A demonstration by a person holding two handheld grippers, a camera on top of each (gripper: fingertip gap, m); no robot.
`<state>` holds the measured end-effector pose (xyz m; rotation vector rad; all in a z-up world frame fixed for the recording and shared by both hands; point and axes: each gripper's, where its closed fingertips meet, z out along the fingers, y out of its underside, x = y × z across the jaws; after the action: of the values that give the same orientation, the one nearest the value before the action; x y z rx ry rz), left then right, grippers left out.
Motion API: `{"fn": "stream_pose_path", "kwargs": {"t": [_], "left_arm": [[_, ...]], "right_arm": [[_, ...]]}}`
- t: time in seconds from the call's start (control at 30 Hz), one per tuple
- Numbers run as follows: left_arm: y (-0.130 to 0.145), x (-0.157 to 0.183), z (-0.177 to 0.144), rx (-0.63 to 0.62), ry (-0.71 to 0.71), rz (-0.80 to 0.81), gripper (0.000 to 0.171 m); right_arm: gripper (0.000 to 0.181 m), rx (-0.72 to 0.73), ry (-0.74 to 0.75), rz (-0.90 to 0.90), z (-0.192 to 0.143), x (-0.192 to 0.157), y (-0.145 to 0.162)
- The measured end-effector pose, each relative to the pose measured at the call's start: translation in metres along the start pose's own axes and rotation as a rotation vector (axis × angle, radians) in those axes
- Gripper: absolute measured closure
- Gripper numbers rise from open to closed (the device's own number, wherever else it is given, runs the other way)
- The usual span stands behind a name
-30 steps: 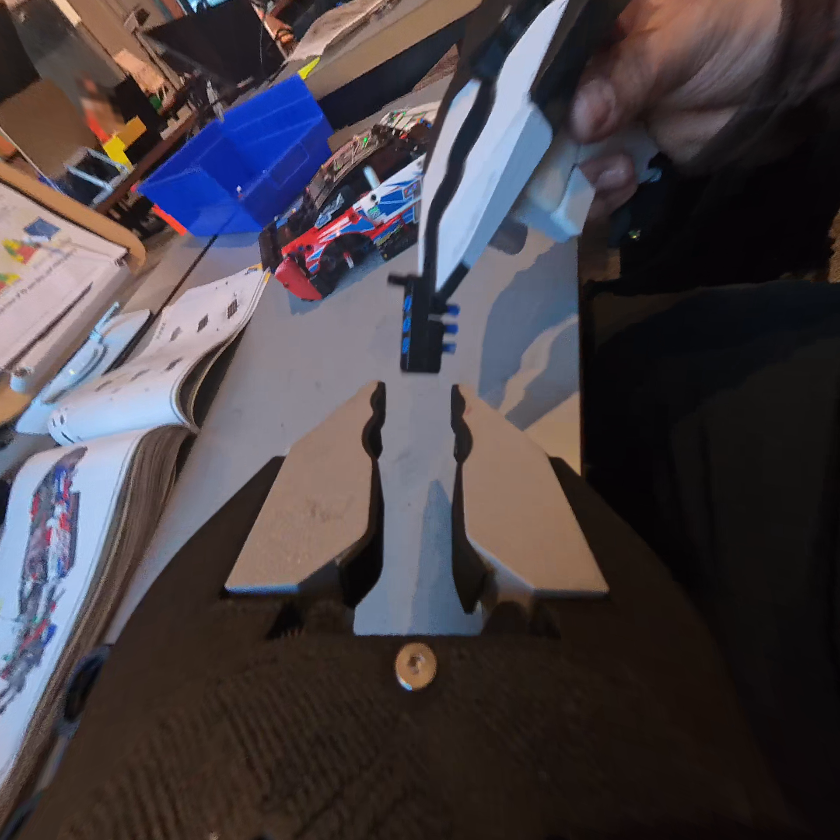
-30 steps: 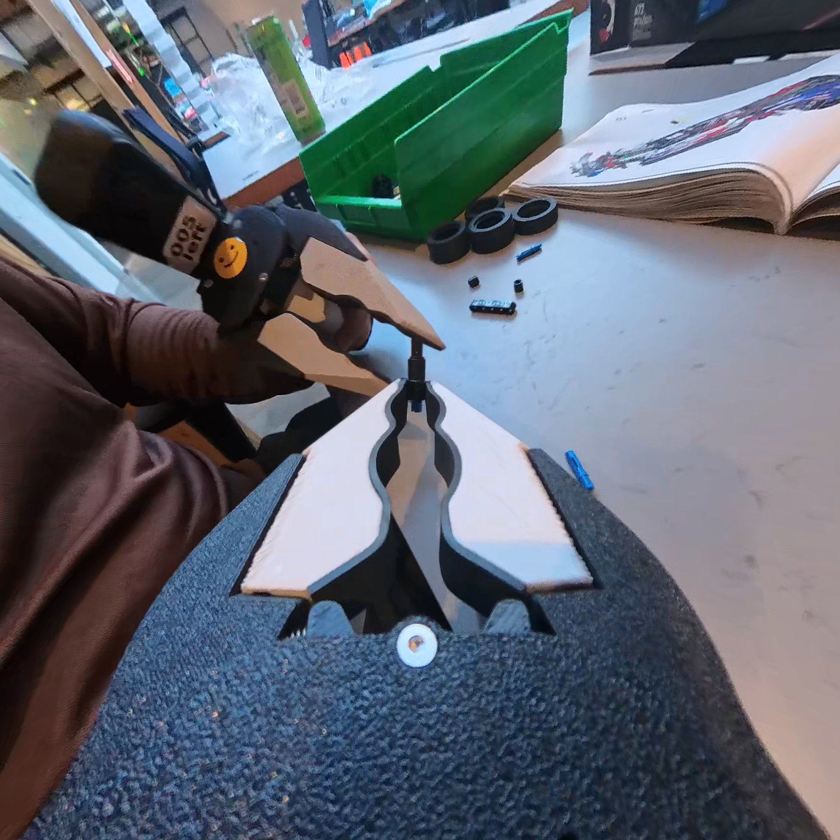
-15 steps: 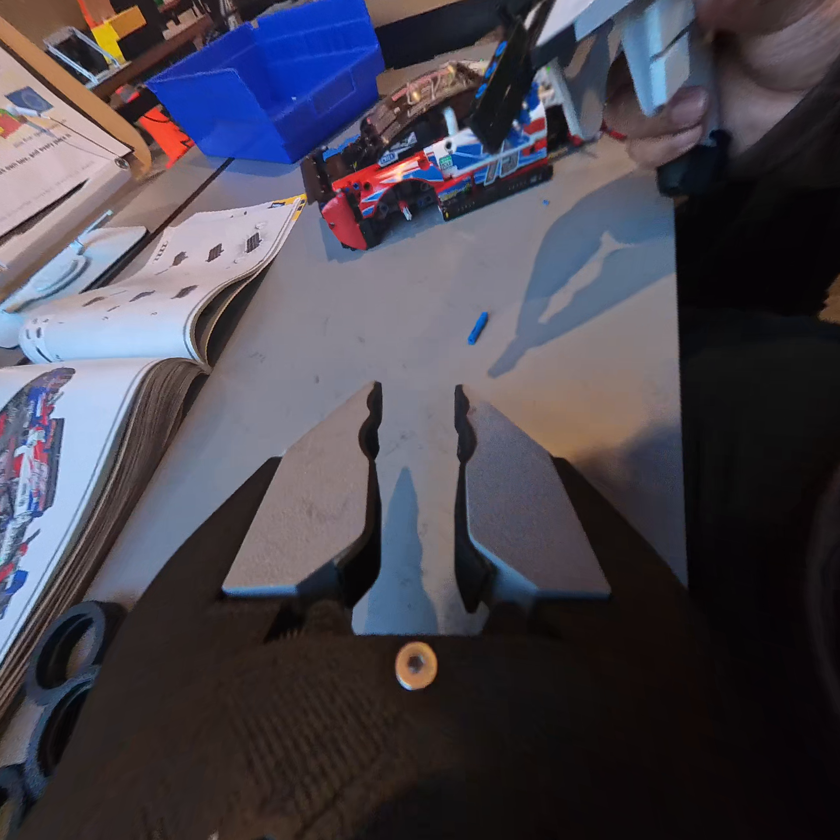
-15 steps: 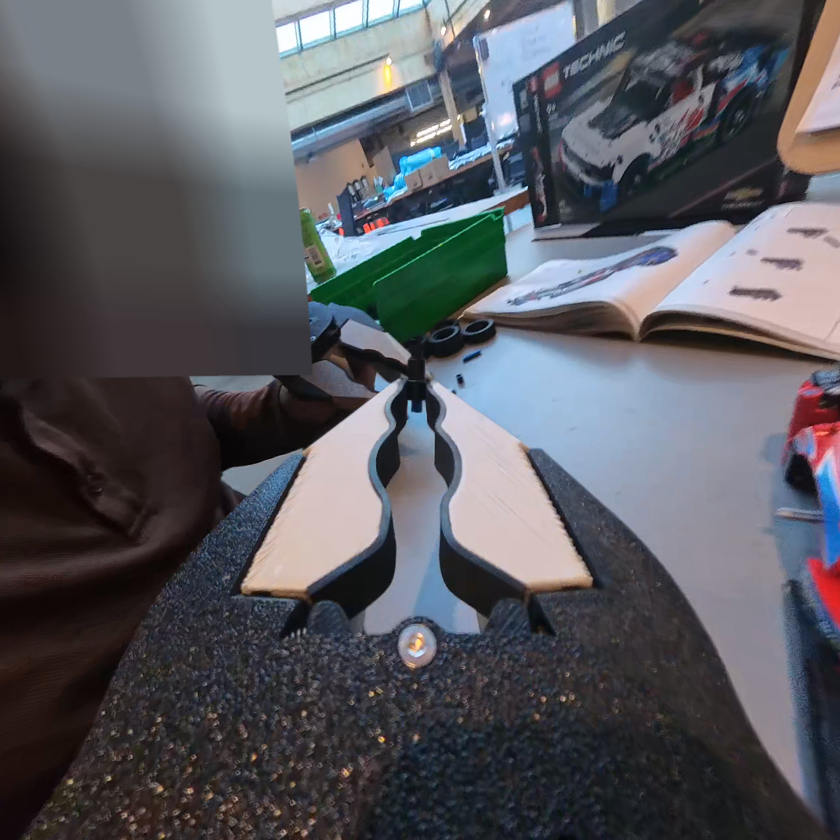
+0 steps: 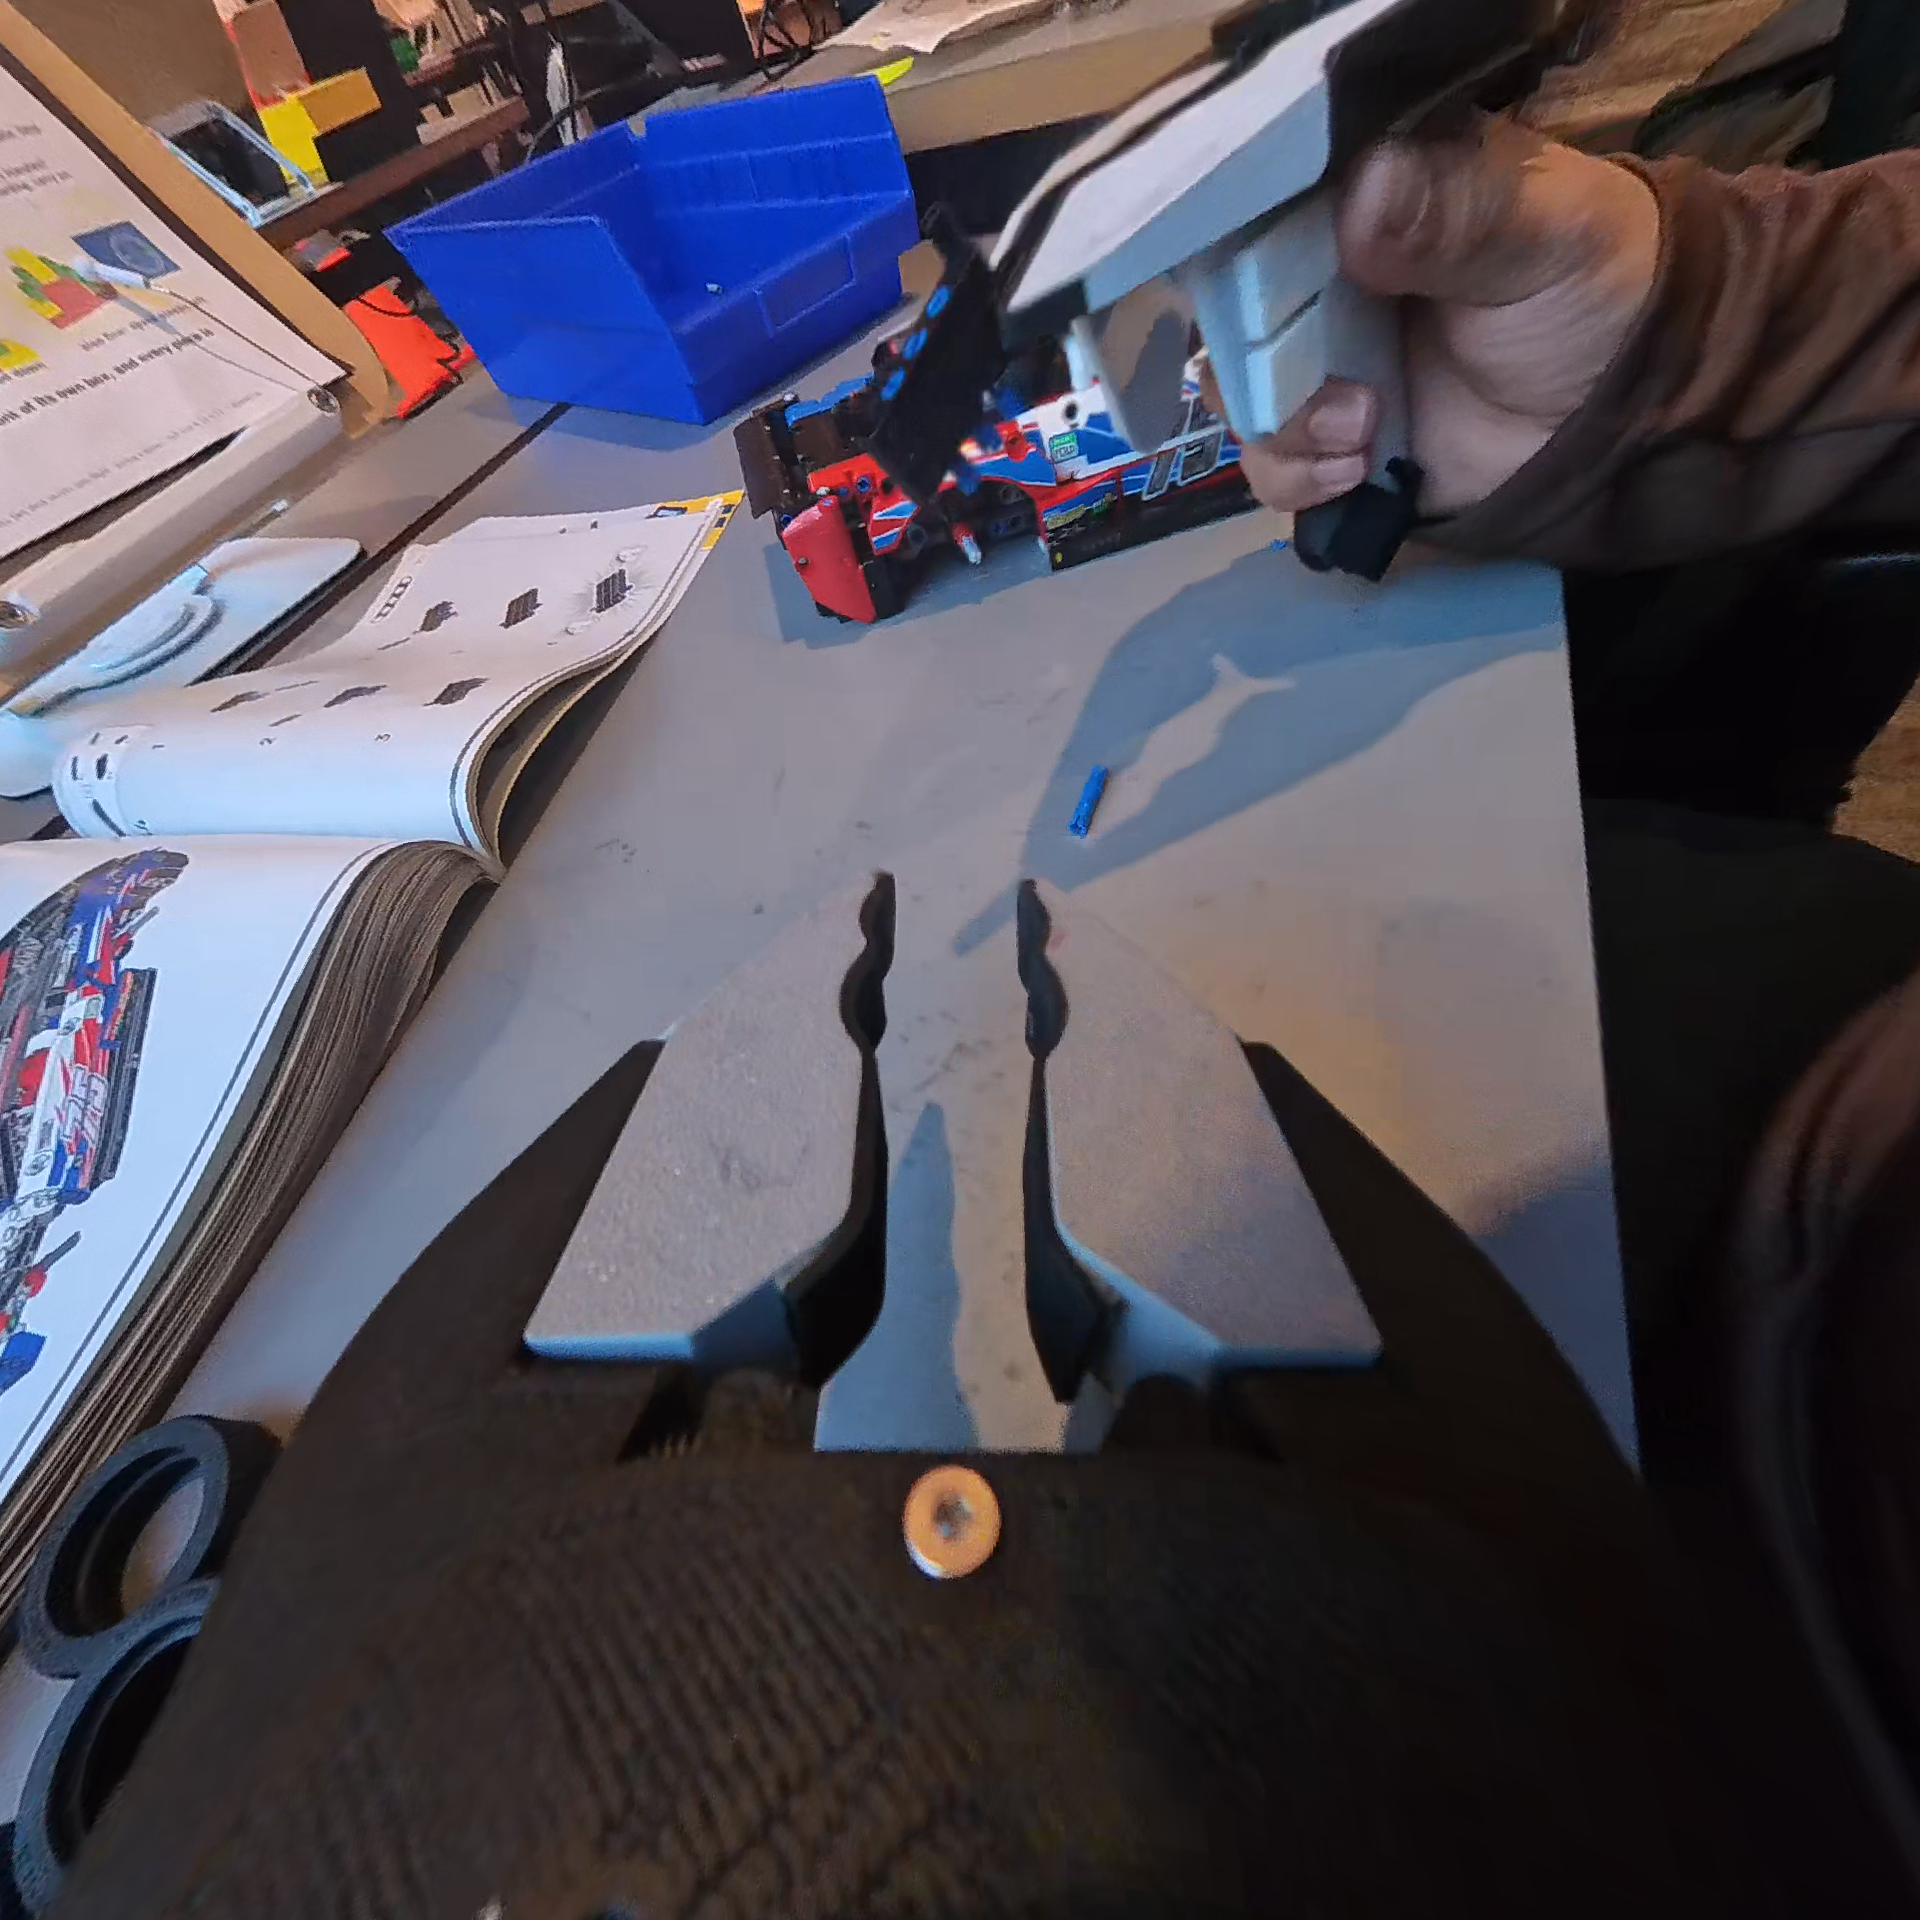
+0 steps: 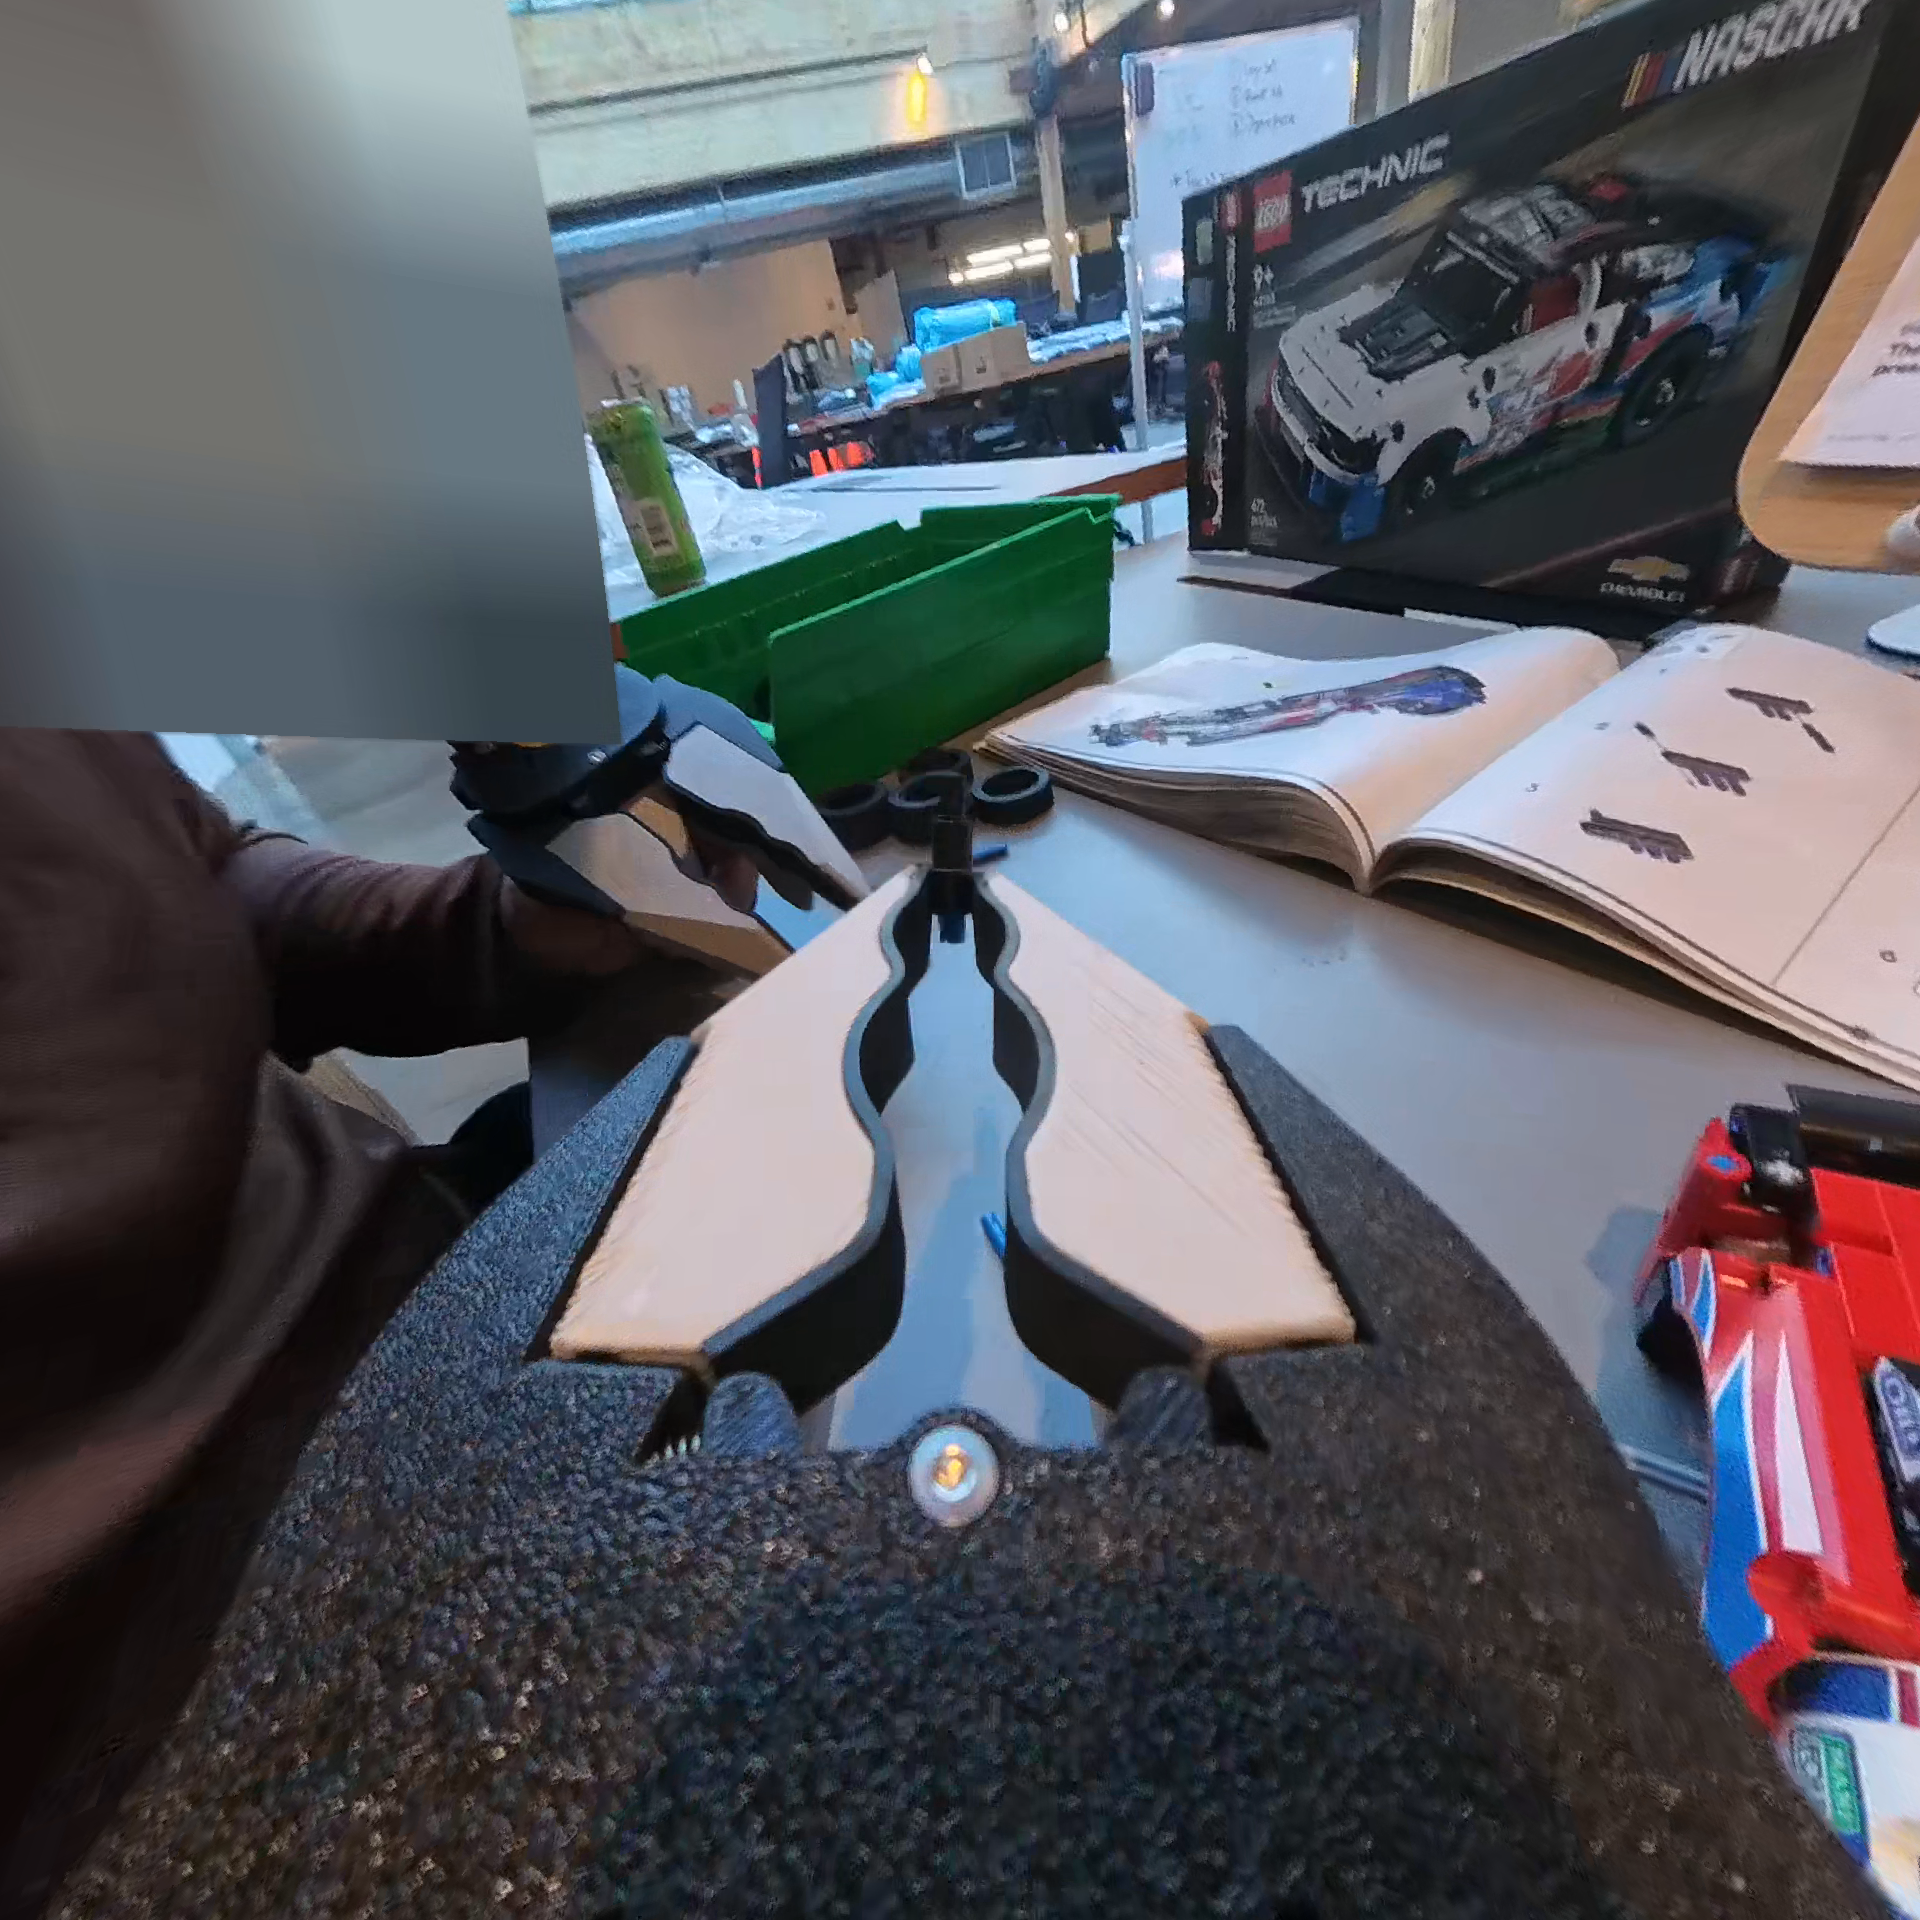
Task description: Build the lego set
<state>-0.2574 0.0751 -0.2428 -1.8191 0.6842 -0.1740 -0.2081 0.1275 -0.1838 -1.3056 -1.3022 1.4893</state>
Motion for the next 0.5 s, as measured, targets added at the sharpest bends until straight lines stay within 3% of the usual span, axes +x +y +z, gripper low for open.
{"fn": "stream_pose_path", "kwargs": {"t": [0.5], "left_arm": [[0.004,-0.005,0.015,-0.052,-0.007,0.024,0.157]], "right_arm": [[0.174,-0.013,0.019,0.065,-0.017,-0.002,0.010]]}}
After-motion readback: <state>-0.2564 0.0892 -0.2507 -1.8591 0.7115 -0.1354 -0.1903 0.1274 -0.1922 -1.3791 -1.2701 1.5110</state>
